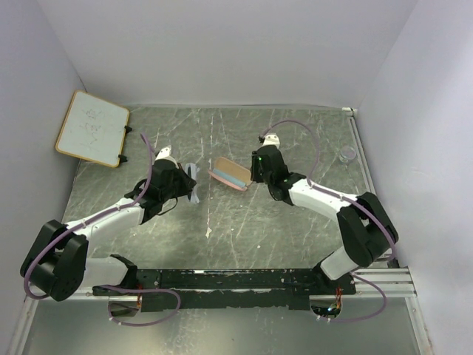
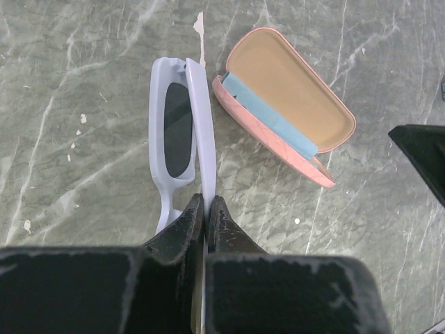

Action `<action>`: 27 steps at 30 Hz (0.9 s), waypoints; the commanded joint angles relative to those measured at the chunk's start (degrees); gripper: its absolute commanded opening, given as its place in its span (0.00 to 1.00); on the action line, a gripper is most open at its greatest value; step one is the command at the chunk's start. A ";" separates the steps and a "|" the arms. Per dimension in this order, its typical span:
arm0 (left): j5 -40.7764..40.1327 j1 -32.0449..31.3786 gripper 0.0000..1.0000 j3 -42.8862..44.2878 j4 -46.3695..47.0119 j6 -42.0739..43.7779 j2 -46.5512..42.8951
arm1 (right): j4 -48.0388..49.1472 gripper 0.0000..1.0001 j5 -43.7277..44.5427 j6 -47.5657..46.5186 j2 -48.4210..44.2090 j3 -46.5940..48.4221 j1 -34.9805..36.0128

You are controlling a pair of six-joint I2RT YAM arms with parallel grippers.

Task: Organize the sunglasses
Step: Adjust the sunglasses case at the center of the board.

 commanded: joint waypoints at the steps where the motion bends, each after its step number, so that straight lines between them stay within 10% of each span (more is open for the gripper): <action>1: 0.98 -0.33 0.07 1.24 1.25 0.51 0.17 | 1.53 0.27 0.05 -1.06 3.40 3.88 -2.44; 27: 0.87 -0.39 0.07 2.02 1.40 1.66 -1.25 | 0.57 0.24 -6.61 -1.93 21.87 15.83 -1.28</action>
